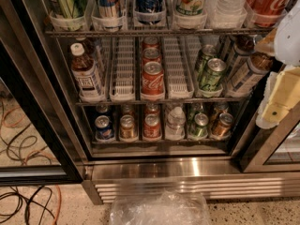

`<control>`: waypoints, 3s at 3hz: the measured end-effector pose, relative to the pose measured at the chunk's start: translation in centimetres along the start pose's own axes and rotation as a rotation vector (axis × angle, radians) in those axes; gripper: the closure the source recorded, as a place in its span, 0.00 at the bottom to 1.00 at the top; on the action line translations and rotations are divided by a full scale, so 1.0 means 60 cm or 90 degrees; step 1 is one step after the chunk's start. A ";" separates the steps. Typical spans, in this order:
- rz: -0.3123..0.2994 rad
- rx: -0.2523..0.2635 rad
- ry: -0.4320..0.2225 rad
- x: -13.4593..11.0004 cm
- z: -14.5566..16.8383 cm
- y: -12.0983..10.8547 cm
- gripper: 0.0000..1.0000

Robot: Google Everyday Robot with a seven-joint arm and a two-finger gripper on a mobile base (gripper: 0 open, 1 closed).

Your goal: Pick redbull can from top shelf of fridge

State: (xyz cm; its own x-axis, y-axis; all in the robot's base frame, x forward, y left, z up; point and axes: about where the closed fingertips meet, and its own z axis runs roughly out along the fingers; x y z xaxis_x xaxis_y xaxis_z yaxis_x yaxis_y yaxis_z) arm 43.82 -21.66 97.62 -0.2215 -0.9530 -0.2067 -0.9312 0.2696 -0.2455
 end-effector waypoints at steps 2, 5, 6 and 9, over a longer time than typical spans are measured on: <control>0.010 0.019 -0.050 -0.019 0.011 -0.006 0.00; -0.060 0.148 -0.218 -0.158 0.014 -0.043 0.00; -0.060 0.148 -0.218 -0.158 0.014 -0.043 0.00; -0.181 0.152 -0.349 -0.316 -0.011 -0.046 0.00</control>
Offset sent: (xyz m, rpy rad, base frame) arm 0.0263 0.0350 -0.0107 0.2483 -0.1481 -0.0067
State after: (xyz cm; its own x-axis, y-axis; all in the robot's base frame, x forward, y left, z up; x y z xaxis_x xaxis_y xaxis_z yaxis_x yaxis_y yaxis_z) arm 50.38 -4.46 102.85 0.2624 -0.8000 -0.5396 -0.8276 0.1010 -0.5521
